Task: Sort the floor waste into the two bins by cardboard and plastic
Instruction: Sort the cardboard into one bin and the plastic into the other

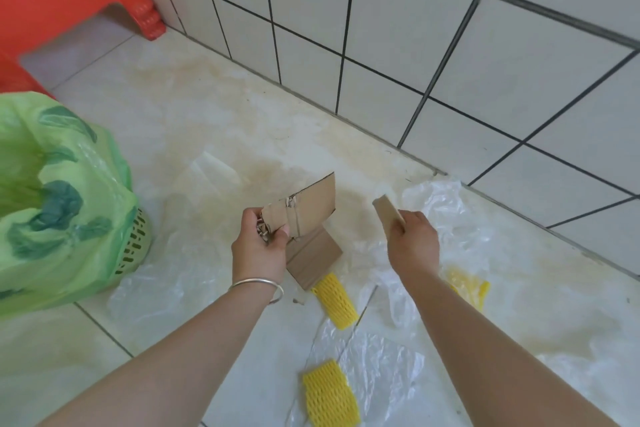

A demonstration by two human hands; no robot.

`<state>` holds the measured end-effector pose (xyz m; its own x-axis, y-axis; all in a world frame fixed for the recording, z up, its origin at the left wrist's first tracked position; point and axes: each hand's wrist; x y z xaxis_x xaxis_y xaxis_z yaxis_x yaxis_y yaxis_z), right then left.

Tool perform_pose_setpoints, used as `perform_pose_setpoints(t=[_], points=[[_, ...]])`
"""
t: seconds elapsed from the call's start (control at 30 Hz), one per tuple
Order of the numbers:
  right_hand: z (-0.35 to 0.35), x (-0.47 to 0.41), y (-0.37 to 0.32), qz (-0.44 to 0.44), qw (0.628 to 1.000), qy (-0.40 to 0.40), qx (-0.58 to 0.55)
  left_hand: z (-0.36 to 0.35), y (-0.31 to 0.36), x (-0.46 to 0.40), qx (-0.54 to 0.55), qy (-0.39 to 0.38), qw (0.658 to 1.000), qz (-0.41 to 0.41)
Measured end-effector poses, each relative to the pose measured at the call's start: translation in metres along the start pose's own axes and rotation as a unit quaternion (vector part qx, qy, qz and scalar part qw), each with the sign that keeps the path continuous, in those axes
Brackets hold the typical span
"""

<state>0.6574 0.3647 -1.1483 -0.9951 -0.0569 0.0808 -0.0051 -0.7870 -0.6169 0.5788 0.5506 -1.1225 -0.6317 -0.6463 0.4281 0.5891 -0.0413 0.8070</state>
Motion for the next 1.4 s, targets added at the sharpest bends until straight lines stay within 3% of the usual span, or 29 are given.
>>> perform_pose_setpoints(t=[0.1, 0.2, 0.37, 0.43, 0.57, 0.9, 1.2, 1.3, 1.4], points=[[0.021, 0.006, -0.027, -0.036, 0.982, 0.013, -0.185, 0.016, 0.010, 0.004, 0.031, -0.001, 0.999, 0.006], [0.035, 0.018, -0.069, -0.034, 0.930, -0.110, -0.349, 0.041, 0.021, 0.010, 0.083, -0.016, 0.996, 0.024], [0.034, 0.036, -0.132, -0.009, 0.859, -0.277, -0.431, 0.096, 0.038, 0.031, 0.148, -0.017, 0.989, 0.017], [0.029, 0.045, -0.155, 0.003, 0.837, -0.327, -0.439, 0.118, 0.041, 0.041, 0.188, -0.017, 0.982, 0.007], [0.017, 0.073, -0.202, 0.073, 0.832, -0.376, -0.402, 0.169, 0.041, 0.062, 0.232, -0.014, 0.973, 0.000], [-0.004, 0.155, -0.327, 0.196, 0.811, -0.392, -0.387, 0.320, 0.020, 0.110, 0.273, -0.017, 0.962, 0.007], [-0.076, 0.271, -0.473, 0.321, 0.770, -0.376, -0.403, 0.517, -0.030, 0.143, 0.259, 0.087, 0.959, -0.072], [-0.106, 0.309, -0.501, 0.341, 0.755, -0.397, -0.395, 0.566, -0.056, 0.149, 0.183, 0.136, 0.970, -0.082], [-0.136, 0.333, -0.499, 0.348, 0.764, -0.427, -0.337, 0.584, -0.083, 0.154, 0.016, 0.171, 0.984, -0.040]])
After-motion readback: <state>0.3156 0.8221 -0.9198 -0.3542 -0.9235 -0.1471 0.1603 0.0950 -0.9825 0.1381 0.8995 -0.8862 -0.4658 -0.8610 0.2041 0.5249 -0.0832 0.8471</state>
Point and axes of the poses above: each hand's wrist, its own x-axis away from the middle knuckle, its own z-axis out of the back of the hand, y = z × x, and after that the axes turned 10 degrees about z, right-handed
